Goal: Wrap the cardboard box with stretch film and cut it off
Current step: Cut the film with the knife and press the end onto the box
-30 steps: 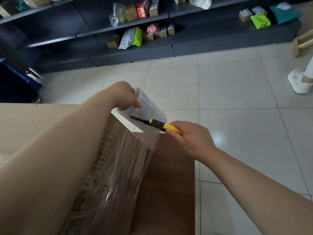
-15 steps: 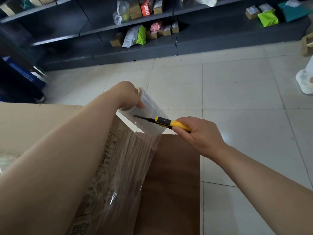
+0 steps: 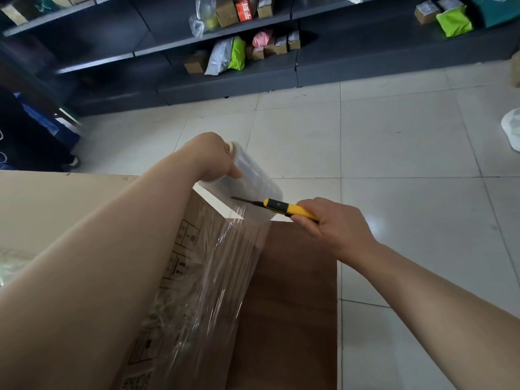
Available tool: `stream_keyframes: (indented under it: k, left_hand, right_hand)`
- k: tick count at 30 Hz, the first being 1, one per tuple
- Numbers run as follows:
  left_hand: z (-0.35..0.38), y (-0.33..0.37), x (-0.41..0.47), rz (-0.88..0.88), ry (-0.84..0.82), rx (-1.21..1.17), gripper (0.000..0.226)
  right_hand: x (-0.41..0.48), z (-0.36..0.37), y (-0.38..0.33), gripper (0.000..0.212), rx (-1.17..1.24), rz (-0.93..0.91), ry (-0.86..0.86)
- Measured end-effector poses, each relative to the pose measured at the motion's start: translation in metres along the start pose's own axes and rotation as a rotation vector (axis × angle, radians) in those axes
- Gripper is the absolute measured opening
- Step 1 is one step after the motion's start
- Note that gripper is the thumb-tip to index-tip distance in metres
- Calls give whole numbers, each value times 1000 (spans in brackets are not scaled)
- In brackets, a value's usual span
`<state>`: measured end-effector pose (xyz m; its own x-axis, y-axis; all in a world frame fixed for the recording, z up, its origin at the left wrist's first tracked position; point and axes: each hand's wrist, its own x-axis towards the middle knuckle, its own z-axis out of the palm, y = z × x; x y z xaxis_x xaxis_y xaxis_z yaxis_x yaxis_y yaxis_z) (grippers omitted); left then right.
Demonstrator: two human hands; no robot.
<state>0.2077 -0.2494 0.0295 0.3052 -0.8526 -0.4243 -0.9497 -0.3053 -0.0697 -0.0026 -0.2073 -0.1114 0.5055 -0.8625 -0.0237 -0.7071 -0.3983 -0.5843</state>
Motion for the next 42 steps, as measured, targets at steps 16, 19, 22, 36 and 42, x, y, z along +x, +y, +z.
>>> stream_keyframes:
  k: [16,19,22,36,42]
  left_hand:
    - [-2,0,-1,-12,35,-56,47]
    - [-2,0,-2,-10,43,-54,45]
    - [-2,-1,-2,-14,55,-50,44]
    - [-2,-1,0,-39,110,-122,44]
    - [-8,-11,9,-142,132,-525,48]
  right_hand:
    - [6,10,12,32,-91,-4,-51]
    - [14,16,3,33,-103,-34,-39]
    - [14,18,6,33,-102,-25,-47]
    - [1,27,33,32,-147,59,-110]
    - [2,29,36,33,-152,83,-91]
